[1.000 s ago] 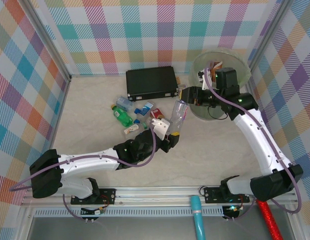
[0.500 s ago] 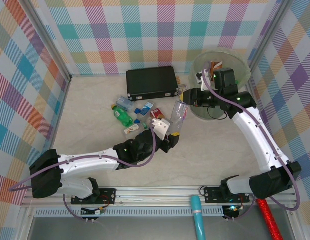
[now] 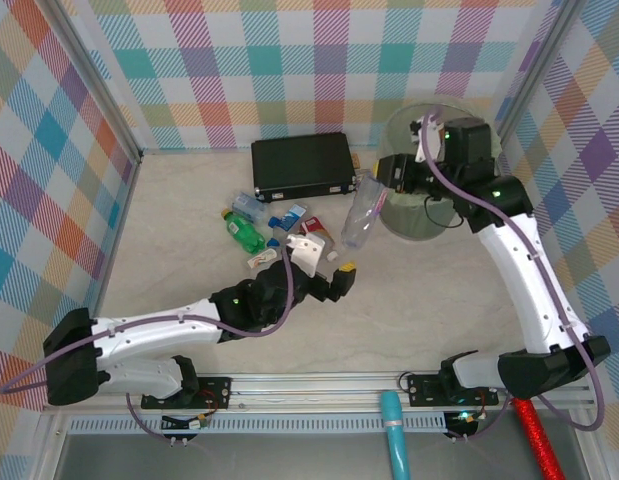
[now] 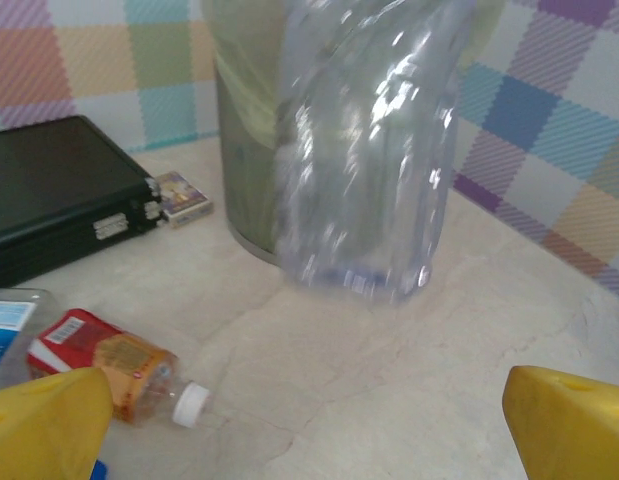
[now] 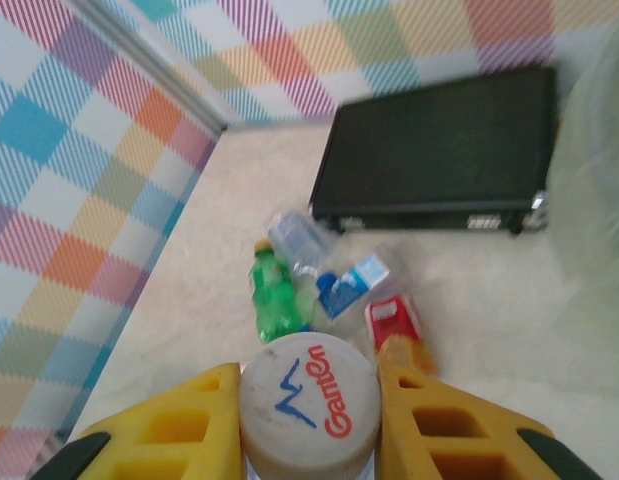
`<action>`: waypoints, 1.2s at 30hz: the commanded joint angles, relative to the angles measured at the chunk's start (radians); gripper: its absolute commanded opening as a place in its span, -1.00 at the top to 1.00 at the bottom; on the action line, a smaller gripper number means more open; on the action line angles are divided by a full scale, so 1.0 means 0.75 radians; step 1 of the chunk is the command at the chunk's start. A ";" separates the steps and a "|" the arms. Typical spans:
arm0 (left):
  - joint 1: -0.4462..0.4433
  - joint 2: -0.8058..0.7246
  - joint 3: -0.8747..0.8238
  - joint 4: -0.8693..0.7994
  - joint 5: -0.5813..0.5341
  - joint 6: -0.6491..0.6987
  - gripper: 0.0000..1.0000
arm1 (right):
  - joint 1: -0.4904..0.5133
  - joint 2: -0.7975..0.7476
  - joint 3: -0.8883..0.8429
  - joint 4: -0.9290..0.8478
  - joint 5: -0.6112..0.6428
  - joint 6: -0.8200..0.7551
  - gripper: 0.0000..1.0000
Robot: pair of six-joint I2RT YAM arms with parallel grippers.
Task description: Put the plastic bottles in the bin
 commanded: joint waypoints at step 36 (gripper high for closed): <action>-0.010 -0.624 -0.225 -0.401 -0.358 -0.230 -0.99 | -0.123 0.577 0.312 0.535 0.690 -0.355 0.42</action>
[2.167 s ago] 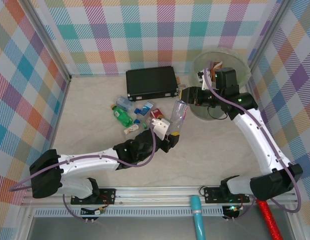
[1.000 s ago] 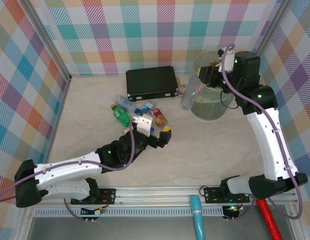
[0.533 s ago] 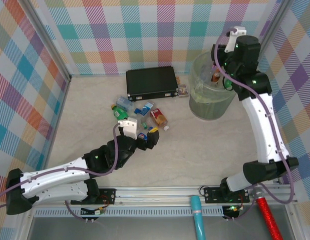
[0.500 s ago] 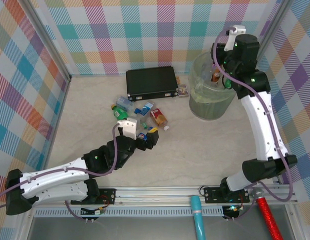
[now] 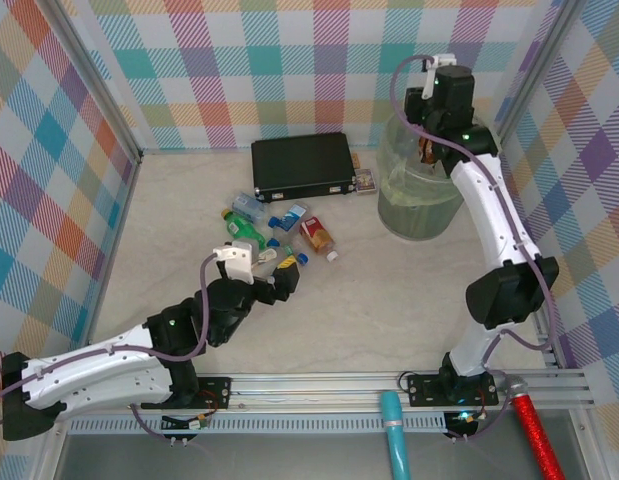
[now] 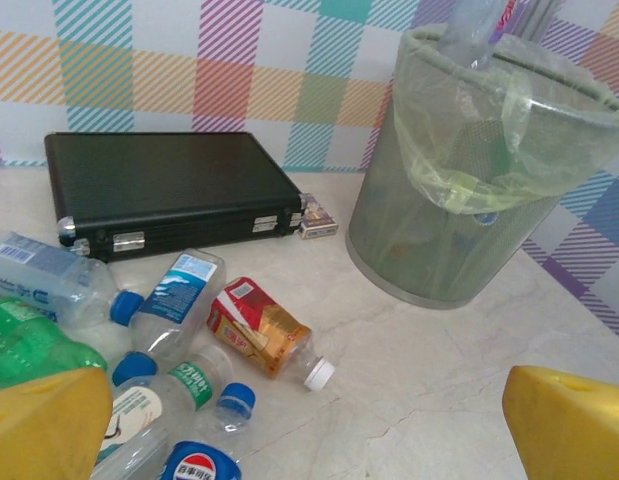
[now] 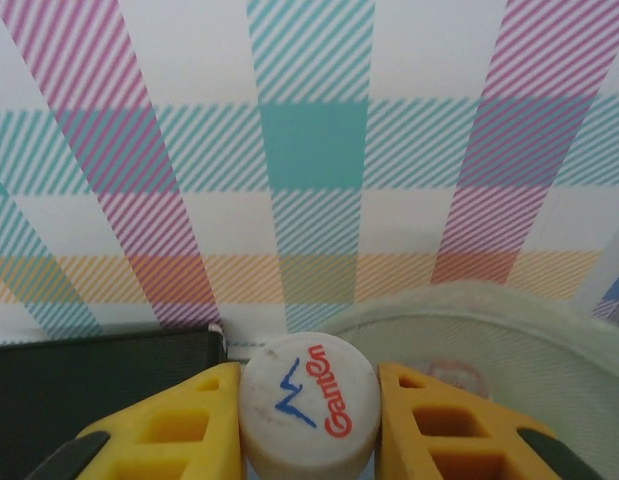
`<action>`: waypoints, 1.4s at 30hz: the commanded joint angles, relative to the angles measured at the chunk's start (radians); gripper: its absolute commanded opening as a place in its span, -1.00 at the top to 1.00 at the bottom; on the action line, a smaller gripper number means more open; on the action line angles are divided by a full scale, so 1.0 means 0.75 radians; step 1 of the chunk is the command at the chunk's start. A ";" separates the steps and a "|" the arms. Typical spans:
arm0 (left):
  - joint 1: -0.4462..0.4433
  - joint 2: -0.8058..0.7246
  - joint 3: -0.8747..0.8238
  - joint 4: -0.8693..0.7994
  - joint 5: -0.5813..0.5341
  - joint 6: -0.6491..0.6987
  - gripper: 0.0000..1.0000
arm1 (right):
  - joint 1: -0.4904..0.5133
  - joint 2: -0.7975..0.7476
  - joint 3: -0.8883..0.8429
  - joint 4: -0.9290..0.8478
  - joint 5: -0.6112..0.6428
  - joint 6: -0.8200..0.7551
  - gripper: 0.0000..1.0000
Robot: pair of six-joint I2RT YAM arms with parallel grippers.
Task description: Put the plastic bottles in the bin
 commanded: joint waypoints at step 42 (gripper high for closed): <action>0.003 -0.029 -0.051 -0.156 -0.172 -0.167 -0.99 | -0.024 -0.277 -0.204 -0.125 -0.282 0.194 -0.98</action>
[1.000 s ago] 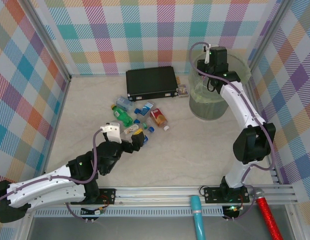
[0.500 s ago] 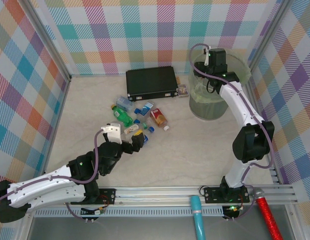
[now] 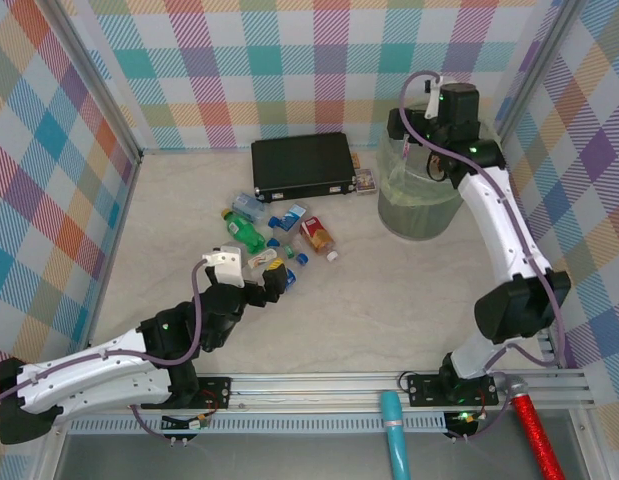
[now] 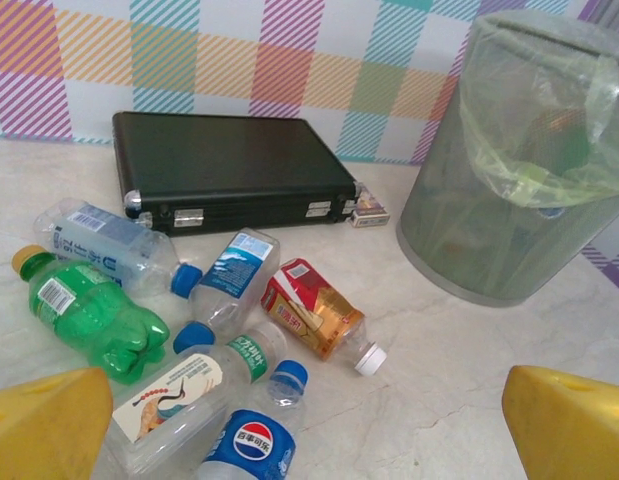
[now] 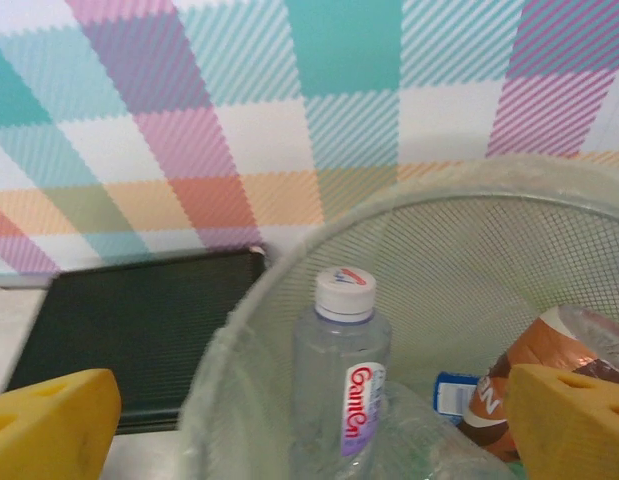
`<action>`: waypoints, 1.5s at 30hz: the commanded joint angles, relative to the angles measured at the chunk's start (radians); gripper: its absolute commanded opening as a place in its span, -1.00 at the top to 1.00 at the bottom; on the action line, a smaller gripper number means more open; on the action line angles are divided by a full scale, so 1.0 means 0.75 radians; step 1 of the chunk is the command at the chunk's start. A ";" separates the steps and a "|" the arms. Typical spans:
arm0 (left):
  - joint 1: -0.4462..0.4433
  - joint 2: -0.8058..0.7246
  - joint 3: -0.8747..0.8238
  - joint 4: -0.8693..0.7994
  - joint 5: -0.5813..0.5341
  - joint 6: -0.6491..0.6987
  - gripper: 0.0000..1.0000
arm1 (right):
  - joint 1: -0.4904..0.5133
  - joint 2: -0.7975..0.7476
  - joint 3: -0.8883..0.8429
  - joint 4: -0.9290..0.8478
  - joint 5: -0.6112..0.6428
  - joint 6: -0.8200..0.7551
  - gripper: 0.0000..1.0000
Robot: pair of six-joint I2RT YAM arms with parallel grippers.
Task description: Put the plastic bottles in the bin
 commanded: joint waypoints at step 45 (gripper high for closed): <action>0.300 1.752 0.994 -0.226 0.444 -0.895 -0.51 | 0.272 -1.066 -1.111 0.153 -0.184 0.233 -0.98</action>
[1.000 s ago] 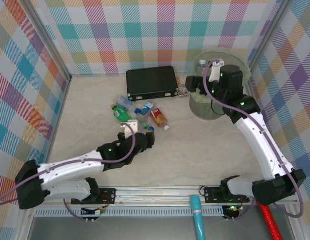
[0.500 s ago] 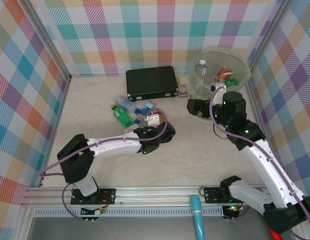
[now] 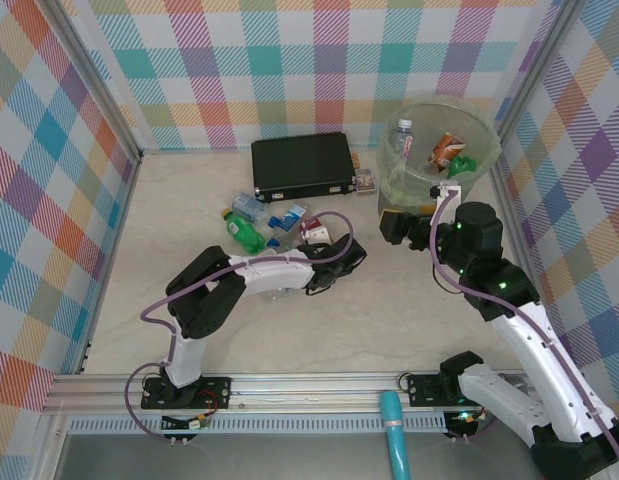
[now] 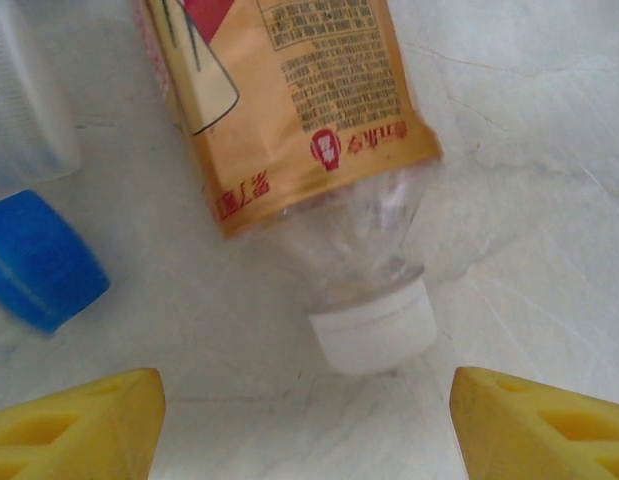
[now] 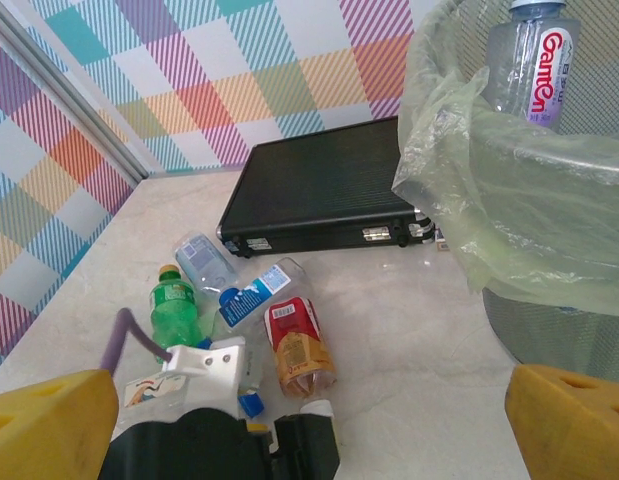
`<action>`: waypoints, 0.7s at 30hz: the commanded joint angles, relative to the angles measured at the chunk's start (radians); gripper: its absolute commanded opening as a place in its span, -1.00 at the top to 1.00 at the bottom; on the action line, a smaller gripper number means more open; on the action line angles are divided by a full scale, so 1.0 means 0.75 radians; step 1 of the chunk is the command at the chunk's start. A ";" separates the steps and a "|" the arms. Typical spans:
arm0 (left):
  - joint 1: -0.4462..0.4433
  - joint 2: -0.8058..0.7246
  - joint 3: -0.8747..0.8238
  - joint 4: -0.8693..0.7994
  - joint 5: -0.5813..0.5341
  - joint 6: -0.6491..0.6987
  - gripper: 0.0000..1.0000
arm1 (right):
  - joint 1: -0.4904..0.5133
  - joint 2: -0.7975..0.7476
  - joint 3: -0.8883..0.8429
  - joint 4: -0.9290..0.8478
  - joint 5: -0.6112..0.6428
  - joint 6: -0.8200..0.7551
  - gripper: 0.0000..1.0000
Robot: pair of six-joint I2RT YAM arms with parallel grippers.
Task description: Put the plastic bottles in the bin
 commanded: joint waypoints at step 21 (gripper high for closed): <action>0.100 0.103 0.056 0.220 0.098 0.053 0.38 | 0.007 -0.021 -0.044 0.002 -0.053 0.054 -0.98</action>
